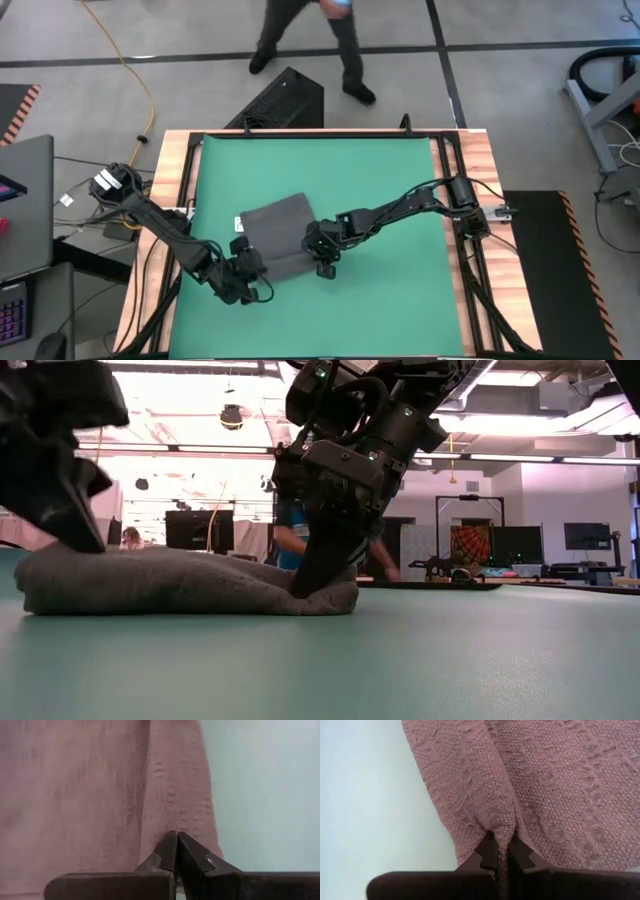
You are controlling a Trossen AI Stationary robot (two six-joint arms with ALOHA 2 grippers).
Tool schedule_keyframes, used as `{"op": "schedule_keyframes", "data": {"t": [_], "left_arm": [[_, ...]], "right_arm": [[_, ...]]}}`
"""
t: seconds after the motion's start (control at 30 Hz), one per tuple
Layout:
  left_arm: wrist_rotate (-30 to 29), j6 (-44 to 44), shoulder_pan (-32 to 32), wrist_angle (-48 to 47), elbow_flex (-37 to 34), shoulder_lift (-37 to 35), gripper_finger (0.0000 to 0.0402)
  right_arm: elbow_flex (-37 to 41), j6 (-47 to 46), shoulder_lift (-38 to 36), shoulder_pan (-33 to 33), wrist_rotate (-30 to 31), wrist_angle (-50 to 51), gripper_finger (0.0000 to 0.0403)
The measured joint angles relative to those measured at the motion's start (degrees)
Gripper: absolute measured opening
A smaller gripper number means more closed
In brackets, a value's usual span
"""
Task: Roll towel
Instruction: Roll the gray towel
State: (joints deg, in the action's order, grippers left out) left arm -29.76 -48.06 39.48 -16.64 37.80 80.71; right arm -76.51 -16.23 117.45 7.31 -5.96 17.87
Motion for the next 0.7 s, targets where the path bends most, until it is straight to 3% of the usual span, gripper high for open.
{"op": "schedule_keyframes", "data": {"t": [0.2, 0.5, 0.7], "left_arm": [[0.9, -6.7, 0.4, 11.3, -7.2, 0.0, 0.0000], [5.9, -10.5, 0.4, 11.6, -12.5, -0.3, 0.0000], [5.9, -8.8, 0.4, 11.7, -12.7, -0.2, 0.0000]], "right_arm": [[0.0, 0.0, 0.0, 0.0, 0.0, 0.0, 0.0025], [0.0, 1.7, 0.0, 0.0, 0.1, -0.3, 0.0060], [0.2, 3.2, -2.6, -1.4, 2.8, 0.5, 0.0090]]}}
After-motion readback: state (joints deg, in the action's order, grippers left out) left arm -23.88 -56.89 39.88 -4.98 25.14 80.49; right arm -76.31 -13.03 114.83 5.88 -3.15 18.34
